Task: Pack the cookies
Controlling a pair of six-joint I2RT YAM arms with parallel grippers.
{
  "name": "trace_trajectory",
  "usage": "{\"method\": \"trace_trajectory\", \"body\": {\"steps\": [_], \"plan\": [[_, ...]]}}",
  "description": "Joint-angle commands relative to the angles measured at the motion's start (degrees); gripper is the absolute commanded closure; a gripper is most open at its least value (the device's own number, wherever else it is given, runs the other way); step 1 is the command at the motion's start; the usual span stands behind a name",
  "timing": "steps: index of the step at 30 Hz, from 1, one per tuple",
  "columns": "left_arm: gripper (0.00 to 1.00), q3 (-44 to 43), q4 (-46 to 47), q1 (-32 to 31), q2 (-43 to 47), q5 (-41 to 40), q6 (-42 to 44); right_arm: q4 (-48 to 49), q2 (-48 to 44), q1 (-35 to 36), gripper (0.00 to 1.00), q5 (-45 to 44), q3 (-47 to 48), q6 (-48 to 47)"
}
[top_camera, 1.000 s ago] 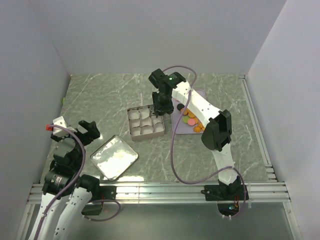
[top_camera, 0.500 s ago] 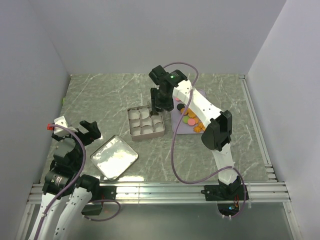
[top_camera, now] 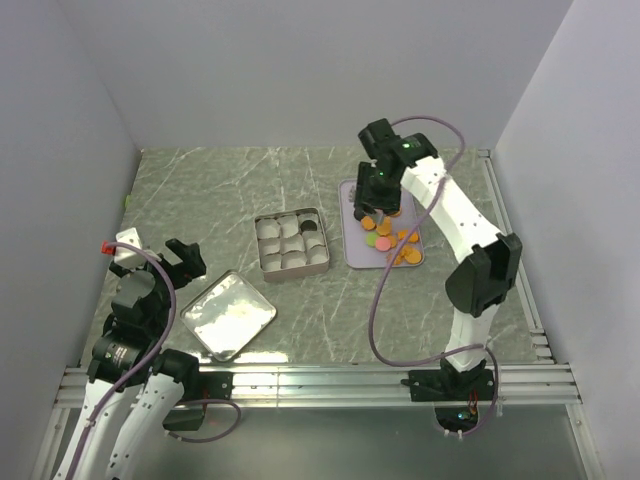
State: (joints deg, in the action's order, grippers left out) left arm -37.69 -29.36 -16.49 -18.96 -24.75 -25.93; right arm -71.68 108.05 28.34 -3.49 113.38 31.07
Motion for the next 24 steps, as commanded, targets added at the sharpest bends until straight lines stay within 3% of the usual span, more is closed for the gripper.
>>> {"method": "trace_trajectory", "body": {"steps": [1, 6, 24], "plan": [[0.01, -0.19, 2.12, -0.03, 0.68, 1.90, 1.50, 1.89, -3.89, -1.62, 0.39, -1.79, -3.60, -1.62], [0.01, -0.19, 2.03, -0.03, 0.86, 1.37, 1.24, 3.56, -3.37, -1.88, 0.36, -0.91, -7.30, -2.59], [0.01, -0.19, 1.86, -0.03, 1.82, 0.67, 0.88, 4.27, 4.89, -2.76, 0.35, -1.53, -5.63, -4.79]]}}
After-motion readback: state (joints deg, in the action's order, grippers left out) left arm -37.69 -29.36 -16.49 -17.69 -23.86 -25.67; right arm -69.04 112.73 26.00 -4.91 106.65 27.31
